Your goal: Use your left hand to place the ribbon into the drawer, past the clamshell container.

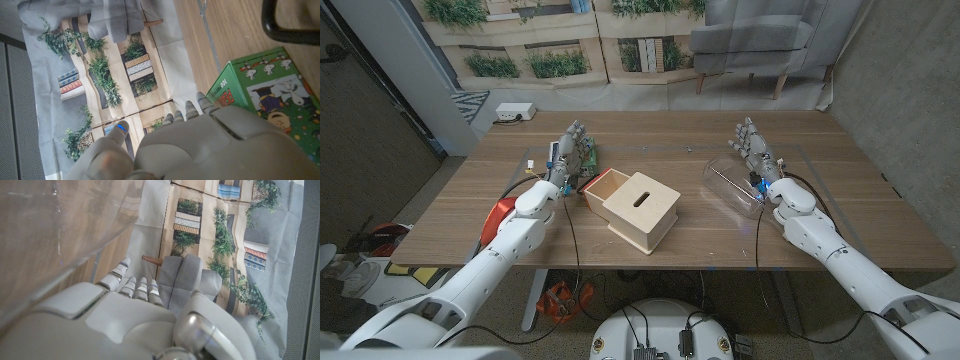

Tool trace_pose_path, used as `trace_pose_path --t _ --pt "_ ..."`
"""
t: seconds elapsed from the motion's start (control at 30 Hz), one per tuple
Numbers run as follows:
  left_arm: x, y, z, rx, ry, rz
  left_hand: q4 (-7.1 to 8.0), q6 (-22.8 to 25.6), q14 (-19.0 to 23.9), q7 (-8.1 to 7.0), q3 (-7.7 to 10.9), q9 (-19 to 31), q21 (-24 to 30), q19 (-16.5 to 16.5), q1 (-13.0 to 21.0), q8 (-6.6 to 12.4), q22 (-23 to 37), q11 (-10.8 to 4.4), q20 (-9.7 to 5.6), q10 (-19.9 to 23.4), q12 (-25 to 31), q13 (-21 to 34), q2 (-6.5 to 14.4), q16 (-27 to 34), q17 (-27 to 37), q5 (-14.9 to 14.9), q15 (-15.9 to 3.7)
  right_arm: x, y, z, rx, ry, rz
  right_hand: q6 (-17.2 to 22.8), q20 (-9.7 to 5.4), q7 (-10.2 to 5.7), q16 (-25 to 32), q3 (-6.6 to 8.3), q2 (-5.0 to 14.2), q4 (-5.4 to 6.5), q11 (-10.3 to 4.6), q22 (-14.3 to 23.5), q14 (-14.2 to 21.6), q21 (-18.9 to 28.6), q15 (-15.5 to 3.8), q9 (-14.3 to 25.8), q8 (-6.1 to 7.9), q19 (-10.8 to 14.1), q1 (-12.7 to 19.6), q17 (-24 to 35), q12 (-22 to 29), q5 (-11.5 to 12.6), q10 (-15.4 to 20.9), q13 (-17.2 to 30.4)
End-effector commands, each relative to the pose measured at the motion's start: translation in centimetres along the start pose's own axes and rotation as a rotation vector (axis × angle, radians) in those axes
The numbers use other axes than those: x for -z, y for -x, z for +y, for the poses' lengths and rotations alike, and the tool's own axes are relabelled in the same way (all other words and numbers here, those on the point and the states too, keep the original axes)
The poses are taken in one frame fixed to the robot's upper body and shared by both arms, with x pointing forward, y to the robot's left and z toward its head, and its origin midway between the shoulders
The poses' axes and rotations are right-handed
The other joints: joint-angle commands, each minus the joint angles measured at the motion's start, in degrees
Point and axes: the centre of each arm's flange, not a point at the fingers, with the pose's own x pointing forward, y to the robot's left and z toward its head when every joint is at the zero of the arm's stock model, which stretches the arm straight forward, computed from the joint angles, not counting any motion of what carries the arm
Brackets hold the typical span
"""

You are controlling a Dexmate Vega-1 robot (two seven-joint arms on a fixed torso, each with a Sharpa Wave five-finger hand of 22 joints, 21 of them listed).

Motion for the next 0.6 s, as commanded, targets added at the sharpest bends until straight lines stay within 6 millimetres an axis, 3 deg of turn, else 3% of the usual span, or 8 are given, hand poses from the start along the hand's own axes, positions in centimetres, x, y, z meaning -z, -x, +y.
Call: trace_pose_path --t 0.03,0.27,0.4,0.47,0.6 --pt "-0.1 -0.5 0.1 0.004 -0.004 -0.008 -0.4 -4.6 -10.7 -1.43 0.19 0.2 0.3 -4.6 0.0 0.46 0.1 -0.34 0.72 -7.9 0.2 0.2 5.4 0.4 0.3 0.2 0.09 0.2 -0.4 -0.2 0.003 0.0 0.002 0.6 -0.17 -0.12 0.3 0.19 0.53 0.27 0.06 0.1 0.2 0.4 -0.48 0.2 0.34 0.4 0.5 0.2 0.2 0.3 0.5 0.2" --pt "-0.5 -0.5 0.2 -0.003 -0.023 -0.026 -0.53 -3.5 -10.0 -2.84 0.43 0.2 0.4 -4.0 0.2 0.81 0.1 -0.05 1.57 -7.5 0.4 0.1 5.7 0.6 0.2 0.2 0.36 0.2 -0.5 -0.2 0.001 0.0 -0.002 0.6 -0.19 -0.11 0.3 0.32 0.47 0.24 -0.05 0.1 0.2 0.3 -0.45 0.2 0.33 0.4 0.4 0.2 0.2 0.3 0.5 0.2" --pt "-1.1 -0.2 0.0 -0.008 -0.066 -0.042 -1.01 -2.3 -8.5 -3.16 0.85 0.2 0.5 -3.5 0.8 1.01 0.0 -0.21 4.76 -7.0 0.6 0.1 5.5 0.9 0.0 0.2 1.41 0.2 -0.5 -0.2 0.002 -0.004 -0.002 0.6 -0.2 -0.15 0.3 0.4 0.44 0.22 0.03 0.1 0.1 0.3 -0.46 0.2 0.34 0.4 0.4 0.2 0.2 0.3 0.4 0.2" --pt "-1.5 0.0 -0.1 -0.018 -0.085 -0.049 -1.63 -1.0 -6.9 -3.56 1.11 0.3 0.5 -2.9 1.5 1.14 0.0 0.05 7.64 -5.9 0.9 0.1 4.7 1.1 0.0 -0.1 3.97 0.3 -0.5 -0.3 0.001 -0.001 -0.001 0.6 -0.18 -0.17 0.3 0.44 0.42 0.22 0.02 0.1 0.2 0.3 -0.44 0.2 0.34 0.4 0.3 0.2 0.2 0.3 0.5 0.2" --pt "-2.1 0.0 -0.3 -0.008 -0.119 -0.051 -1.96 -0.2 -5.5 -3.76 1.27 0.3 0.6 -2.5 1.8 1.22 0.0 0.13 9.28 -4.8 1.2 0.2 4.4 1.3 0.1 -0.3 4.9 0.4 -0.4 -0.3 0.007 -0.011 0.004 0.7 -0.17 -0.16 0.3 0.51 0.39 0.2 0.12 0.1 0.1 0.3 -0.42 0.2 0.34 0.4 0.3 0.2 0.2 0.3 0.5 0.2"
